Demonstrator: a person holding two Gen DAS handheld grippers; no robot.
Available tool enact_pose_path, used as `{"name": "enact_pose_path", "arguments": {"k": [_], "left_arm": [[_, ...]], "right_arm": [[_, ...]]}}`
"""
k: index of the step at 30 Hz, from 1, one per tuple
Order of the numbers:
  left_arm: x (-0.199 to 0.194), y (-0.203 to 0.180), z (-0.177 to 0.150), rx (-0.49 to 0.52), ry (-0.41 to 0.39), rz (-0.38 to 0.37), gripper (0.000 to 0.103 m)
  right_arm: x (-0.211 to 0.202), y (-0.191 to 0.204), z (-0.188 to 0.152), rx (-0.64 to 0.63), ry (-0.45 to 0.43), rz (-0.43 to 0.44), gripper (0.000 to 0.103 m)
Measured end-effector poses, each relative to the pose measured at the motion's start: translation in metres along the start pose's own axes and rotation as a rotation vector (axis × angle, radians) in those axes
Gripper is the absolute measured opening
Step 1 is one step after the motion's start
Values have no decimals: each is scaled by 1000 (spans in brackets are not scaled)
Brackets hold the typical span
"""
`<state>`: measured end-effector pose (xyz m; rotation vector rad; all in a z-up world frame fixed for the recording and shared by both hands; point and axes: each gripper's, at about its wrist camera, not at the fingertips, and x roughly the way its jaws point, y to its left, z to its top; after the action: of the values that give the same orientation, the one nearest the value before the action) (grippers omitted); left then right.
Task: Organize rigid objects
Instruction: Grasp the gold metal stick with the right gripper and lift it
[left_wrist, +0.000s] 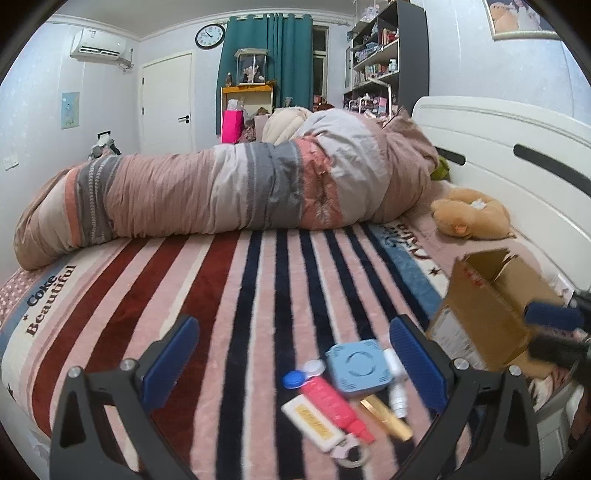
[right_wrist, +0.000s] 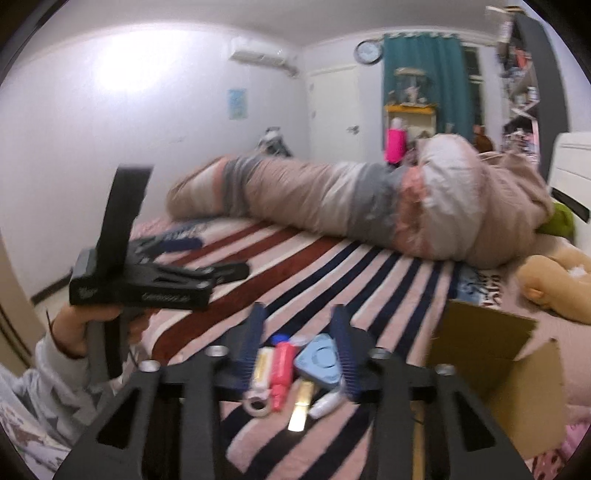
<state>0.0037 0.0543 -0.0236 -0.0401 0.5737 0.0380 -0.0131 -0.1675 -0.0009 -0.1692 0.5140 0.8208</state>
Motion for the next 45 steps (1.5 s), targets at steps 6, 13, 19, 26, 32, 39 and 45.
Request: {"name": "enact_pose_path", "arguments": {"k": [6,13,19,26,32,39,45], "left_arm": [[38,31,-28,3,105,-4,103],[80,54,-74,4,199,-5,103],[94,63,-98,-34,256,-59,103],[90,61,-105,-58,257,-142,103],[92,55,-111,-69,290,-238,102],[96,32,-122,-46,354,-355,99],[118,18,-128,-41,405,-362,76]], "right_arm": [[69,19,-38,71,181,87,26],[134,4,-97,163,391,16,21],[159,-5,-112,109,477,-112,21],[180,-17,-114,131,555,-98,21],[180,-16,-113,106,533,-126,13],[86,4,-27,90,211,-64,13],[3,-53,15,107,96,-338,14]]}}
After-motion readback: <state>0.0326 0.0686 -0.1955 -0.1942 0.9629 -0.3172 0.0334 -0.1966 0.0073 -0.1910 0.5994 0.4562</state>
